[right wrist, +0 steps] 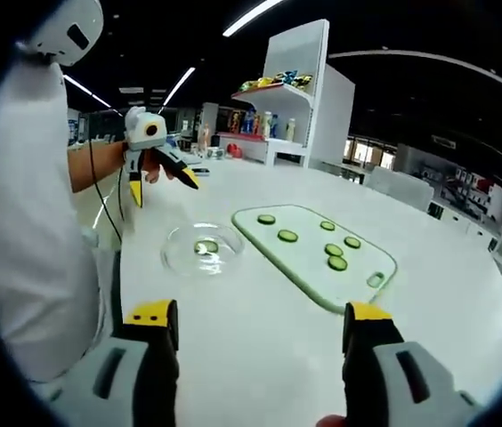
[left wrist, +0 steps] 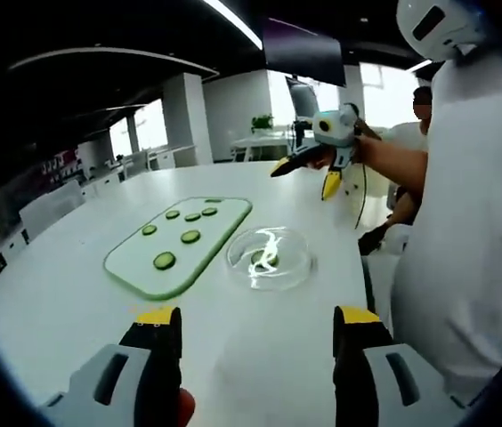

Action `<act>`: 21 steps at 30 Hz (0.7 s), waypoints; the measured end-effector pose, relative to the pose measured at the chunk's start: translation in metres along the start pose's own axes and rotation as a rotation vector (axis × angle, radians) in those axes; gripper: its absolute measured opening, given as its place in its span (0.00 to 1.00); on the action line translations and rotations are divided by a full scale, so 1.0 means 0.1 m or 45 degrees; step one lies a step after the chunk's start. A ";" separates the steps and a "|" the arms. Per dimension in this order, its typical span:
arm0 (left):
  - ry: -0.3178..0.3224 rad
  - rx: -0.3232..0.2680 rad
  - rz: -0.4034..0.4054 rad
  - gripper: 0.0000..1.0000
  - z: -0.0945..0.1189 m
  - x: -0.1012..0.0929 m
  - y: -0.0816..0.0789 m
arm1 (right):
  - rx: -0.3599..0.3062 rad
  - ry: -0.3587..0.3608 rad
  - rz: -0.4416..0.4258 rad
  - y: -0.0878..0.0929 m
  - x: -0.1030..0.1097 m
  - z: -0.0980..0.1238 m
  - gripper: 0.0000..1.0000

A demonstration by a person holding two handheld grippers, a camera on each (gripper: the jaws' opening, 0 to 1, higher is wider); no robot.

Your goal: Open the petri dish lid, add cucumber slices into the petri dish, and close the lid

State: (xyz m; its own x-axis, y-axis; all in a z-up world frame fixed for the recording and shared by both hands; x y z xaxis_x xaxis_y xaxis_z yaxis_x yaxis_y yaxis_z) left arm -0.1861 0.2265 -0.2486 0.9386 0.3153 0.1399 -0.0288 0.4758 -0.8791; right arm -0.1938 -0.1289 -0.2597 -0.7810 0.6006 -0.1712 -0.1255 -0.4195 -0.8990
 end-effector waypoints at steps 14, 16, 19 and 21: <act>-0.051 0.011 -0.034 0.66 0.17 0.03 -0.13 | 0.095 -0.002 0.073 0.04 0.03 0.13 0.75; -0.055 0.043 -0.040 0.66 0.18 0.03 -0.11 | 0.084 -0.022 0.060 0.02 0.04 0.16 0.75; -0.085 0.090 -0.054 0.62 0.20 0.06 -0.07 | 0.059 -0.061 0.022 -0.03 0.08 0.19 0.75; -0.094 0.092 -0.036 0.60 0.21 0.07 -0.07 | 0.060 -0.052 0.020 -0.04 0.08 0.21 0.74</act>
State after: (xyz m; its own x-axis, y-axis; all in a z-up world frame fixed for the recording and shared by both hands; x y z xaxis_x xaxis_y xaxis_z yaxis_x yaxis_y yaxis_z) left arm -0.1865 0.2425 -0.2318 0.9115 0.3597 0.1995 -0.0302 0.5424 -0.8396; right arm -0.2119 -0.1366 -0.2489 -0.8075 0.5655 -0.1678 -0.1406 -0.4607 -0.8763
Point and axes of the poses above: the point that each gripper's makers call its tool centre point, and the gripper's own axes: z roughly backward along the fingers, x roughly to its left, y roughly out of its underside, the point moved 8 cm from there along z, roughly backward along the fingers, and after that the axes turned 1 degree about x, right-handed, at the moved point
